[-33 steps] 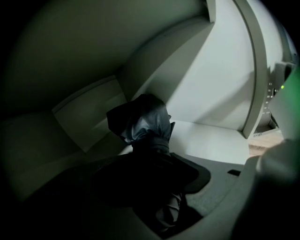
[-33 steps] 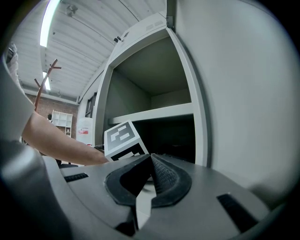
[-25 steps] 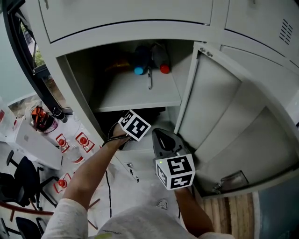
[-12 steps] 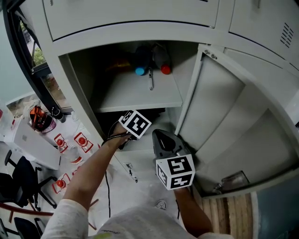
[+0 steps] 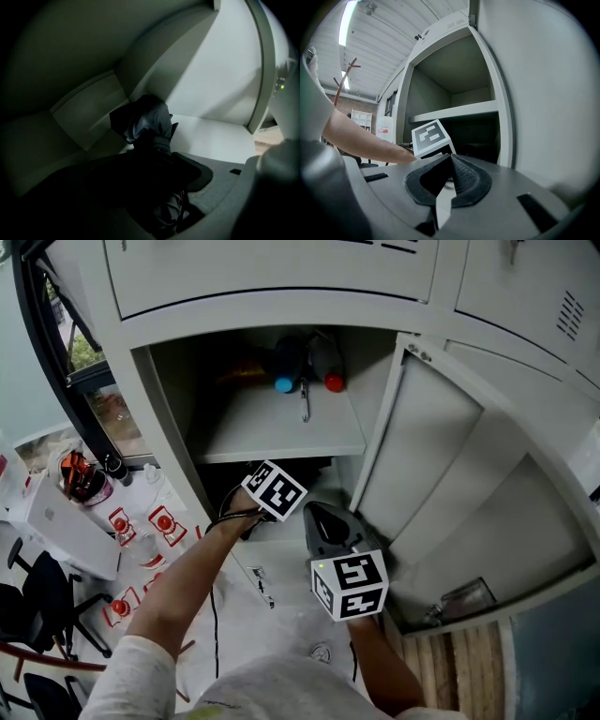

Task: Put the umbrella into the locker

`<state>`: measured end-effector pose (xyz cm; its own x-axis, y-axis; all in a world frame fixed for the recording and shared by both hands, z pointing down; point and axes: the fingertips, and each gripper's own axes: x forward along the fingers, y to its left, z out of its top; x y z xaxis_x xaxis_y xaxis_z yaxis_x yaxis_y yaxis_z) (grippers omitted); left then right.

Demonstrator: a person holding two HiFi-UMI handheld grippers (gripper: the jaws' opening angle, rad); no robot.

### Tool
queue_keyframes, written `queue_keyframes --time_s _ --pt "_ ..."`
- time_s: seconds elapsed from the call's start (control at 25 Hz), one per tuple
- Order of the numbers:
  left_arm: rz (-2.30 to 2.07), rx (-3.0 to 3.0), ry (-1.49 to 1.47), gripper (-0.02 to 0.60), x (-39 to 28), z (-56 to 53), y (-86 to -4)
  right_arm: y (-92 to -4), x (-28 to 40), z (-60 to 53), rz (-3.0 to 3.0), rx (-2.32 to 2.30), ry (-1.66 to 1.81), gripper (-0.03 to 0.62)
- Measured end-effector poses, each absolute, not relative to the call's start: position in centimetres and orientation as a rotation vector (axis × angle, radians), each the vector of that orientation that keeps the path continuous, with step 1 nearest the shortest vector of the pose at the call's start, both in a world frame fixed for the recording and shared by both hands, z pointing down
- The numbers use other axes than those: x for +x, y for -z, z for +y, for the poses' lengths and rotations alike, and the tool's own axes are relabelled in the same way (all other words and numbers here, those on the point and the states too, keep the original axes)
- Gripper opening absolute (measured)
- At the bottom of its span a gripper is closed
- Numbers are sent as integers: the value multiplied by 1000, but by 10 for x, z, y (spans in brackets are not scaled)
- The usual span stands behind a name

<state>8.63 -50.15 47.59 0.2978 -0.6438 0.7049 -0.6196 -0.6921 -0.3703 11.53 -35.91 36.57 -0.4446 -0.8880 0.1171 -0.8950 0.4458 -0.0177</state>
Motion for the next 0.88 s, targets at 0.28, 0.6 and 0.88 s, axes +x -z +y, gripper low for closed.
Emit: queue_keyframes --time_s 0.28,0.6,0.88 --pt "1228 -2507 1323 285 86 -494 -468 -361 117 -354 -2599 1609 -110 3" --pt "1269 -2540 1220 285 87 -486 -448 -358 114 -350 -2617 1604 -119 3" --pt "1276 -2651 1052 282 92 -473 -426 -353 111 -347 -2641 1604 -138 3"
